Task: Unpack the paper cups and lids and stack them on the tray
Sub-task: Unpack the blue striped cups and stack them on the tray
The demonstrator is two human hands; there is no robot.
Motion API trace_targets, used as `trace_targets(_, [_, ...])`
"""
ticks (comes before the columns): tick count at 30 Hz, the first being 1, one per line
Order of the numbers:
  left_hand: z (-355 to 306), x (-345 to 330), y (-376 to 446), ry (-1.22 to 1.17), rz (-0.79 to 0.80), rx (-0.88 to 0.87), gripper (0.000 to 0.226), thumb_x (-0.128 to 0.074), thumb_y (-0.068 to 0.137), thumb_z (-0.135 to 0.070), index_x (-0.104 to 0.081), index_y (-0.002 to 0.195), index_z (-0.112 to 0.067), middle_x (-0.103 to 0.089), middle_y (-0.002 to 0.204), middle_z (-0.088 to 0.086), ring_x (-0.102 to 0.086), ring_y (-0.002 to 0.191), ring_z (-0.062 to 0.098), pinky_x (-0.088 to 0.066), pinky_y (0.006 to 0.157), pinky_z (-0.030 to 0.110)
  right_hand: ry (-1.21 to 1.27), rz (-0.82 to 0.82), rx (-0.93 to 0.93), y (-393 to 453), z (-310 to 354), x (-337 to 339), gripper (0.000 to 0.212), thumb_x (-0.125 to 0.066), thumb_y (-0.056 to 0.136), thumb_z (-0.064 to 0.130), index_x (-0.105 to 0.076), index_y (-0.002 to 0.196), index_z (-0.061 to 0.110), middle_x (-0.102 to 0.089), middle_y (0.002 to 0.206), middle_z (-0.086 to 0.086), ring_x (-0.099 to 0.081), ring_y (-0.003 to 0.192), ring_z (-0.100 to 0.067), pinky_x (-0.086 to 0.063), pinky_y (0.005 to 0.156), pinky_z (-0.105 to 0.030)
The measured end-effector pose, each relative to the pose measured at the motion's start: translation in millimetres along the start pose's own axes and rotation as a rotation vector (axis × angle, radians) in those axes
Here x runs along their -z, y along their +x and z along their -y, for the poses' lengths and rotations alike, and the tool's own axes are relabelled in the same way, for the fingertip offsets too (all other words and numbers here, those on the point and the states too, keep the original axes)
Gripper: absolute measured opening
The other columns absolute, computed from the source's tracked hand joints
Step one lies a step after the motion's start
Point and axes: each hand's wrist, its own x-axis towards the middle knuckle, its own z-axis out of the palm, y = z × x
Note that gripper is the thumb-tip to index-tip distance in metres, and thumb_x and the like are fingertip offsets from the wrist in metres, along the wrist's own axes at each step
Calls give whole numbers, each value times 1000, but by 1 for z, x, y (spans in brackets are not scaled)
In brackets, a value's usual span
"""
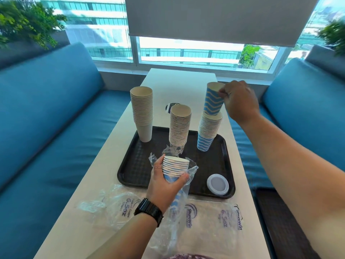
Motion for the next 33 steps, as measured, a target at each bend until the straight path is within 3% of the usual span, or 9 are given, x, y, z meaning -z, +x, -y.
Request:
trace_targets(4, [2,0,2,-12,-10,14,96,-70,59,-72,-29,139,-38,-51,131,-9,-56,115,7,-51,102,33,-78,88,9,-7,-7,-22,19,-57,94,20,-72,104,13,-67,103,-11,-54,105,-36,-41,89,-42])
trace_targets(12, [4,0,3,-44,-15,29,93,-76,61,-66,-34,139,-35,-54,129,-10,-57,115,4,-50,102,33,-89,149,-52,-44,-11,-55,19,-61,92,20,-75,105,17,-70,105,-8,-59,101,-36,-41,84,-41])
trace_targets(17, [2,0,2,-35,-7,36,94,-75,61,-68,-33,139,-36,-53,130,-10,-57,115,4,-50,103,34,-40,154,-62,-53,-14,-61,33,-52,88,15,-73,113,20,-70,114,-8,-63,107,-34,-43,96,-46])
trace_targets(23, [0,0,1,-21,-13,42,98,-72,58,-72,-33,140,-36,-52,131,-8,-56,116,6,-50,103,35,-9,165,-98,-58,-14,-63,32,-55,96,18,-65,126,20,-62,132,-7,-52,127,-28,-24,113,-53])
trace_targets(28, [-4,2,-1,-20,4,35,91,-79,66,-59,-33,141,-33,-52,131,-8,-56,116,7,-49,102,30,83,130,-136,-72,-1,-56,32,-58,93,17,-65,124,18,-60,133,-5,-48,129,-29,-21,114,-47])
trace_targets(33, [-10,3,-4,-7,-7,9,86,-82,73,-47,-34,141,-29,-52,130,-9,-55,116,7,-48,101,28,256,160,-123,-93,30,-40,21,-62,92,17,-72,110,17,-66,120,-3,-56,113,-27,-36,99,-34])
